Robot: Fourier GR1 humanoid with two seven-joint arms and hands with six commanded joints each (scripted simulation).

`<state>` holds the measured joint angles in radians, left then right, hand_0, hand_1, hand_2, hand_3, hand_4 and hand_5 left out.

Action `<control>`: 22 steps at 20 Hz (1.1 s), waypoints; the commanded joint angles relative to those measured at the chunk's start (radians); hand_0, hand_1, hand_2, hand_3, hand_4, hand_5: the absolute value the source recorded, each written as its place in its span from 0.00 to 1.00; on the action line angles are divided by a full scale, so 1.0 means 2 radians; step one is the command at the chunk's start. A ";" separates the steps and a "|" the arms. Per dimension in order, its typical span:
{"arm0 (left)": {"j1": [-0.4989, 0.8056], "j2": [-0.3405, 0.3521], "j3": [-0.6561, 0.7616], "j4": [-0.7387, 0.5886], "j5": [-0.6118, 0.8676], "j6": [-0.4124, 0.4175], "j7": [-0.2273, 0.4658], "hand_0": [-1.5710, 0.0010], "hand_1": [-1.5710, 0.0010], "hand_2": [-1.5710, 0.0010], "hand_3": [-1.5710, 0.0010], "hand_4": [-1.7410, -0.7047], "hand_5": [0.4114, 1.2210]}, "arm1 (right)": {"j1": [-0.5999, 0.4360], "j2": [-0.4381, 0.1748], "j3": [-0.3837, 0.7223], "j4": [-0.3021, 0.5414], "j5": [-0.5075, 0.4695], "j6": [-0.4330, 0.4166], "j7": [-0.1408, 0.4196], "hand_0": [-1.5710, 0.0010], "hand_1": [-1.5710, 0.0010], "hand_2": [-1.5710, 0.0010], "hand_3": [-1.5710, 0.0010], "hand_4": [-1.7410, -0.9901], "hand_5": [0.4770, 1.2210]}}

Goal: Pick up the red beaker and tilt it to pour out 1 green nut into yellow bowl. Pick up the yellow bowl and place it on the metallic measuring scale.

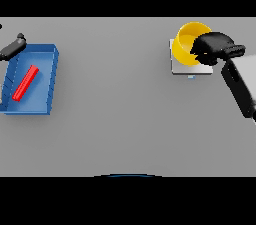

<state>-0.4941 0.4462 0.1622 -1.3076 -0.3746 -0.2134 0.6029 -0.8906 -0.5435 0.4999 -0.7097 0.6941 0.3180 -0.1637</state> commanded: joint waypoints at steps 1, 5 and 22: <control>0.002 0.000 0.001 0.000 -0.001 0.001 0.002 1.00 1.00 1.00 1.00 0.86 0.46 | 0.000 0.001 0.001 0.006 0.000 0.000 -0.002 0.09 0.21 0.14 0.01 0.01 1.00; -0.002 0.003 0.000 0.006 -0.005 0.003 -0.002 1.00 1.00 1.00 1.00 0.87 0.45 | -0.002 0.003 0.000 0.030 0.001 -0.007 -0.011 0.11 0.22 0.13 0.00 0.01 1.00; -0.003 0.003 0.002 0.001 0.002 -0.002 -0.006 1.00 1.00 1.00 1.00 0.86 0.45 | -0.010 0.003 -0.006 0.044 -0.009 0.036 0.011 0.92 0.94 0.91 0.77 0.40 0.45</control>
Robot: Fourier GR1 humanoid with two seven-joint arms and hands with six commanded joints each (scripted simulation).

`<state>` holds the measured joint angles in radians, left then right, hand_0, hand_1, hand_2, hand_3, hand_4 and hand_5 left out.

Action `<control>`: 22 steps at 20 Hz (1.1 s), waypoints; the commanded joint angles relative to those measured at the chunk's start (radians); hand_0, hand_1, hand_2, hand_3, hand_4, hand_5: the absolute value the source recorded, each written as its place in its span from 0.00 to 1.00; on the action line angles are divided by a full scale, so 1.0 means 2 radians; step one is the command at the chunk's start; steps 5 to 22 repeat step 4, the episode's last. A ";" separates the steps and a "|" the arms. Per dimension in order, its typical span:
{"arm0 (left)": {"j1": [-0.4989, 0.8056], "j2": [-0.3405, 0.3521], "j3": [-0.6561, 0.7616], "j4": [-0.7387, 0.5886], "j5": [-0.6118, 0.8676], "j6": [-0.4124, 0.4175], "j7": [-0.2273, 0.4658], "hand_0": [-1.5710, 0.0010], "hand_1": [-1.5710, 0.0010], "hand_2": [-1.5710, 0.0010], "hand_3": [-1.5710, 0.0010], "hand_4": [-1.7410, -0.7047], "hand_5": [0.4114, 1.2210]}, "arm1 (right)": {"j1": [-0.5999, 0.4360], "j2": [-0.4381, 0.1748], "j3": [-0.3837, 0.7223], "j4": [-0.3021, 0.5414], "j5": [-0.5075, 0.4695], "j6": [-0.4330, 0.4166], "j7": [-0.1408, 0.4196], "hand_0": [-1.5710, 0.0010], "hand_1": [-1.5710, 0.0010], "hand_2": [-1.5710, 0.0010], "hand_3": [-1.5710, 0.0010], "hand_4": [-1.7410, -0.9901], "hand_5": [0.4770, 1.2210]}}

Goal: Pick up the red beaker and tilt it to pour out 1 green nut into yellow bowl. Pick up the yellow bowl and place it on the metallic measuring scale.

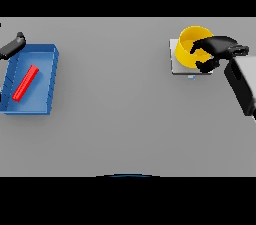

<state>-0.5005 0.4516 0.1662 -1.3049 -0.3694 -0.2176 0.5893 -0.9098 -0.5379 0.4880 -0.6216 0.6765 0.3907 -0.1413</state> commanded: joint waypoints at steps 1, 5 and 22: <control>0.006 -0.002 -0.002 -0.004 -0.002 0.003 -0.001 1.00 1.00 1.00 1.00 0.86 0.45 | 0.002 0.000 0.003 0.000 0.001 0.001 -0.006 0.94 0.95 0.93 0.79 0.41 0.44; 0.004 -0.001 -0.002 -0.010 -0.002 0.002 0.008 1.00 1.00 1.00 1.00 0.86 0.44 | 0.001 0.005 0.004 0.000 0.002 0.000 -0.002 0.97 0.98 0.96 0.83 0.44 0.43; 0.004 -0.001 -0.002 -0.010 -0.002 0.002 0.008 1.00 1.00 1.00 1.00 0.86 0.44 | 0.001 0.005 0.004 0.000 0.002 0.000 -0.002 0.97 0.98 0.96 0.83 0.44 0.43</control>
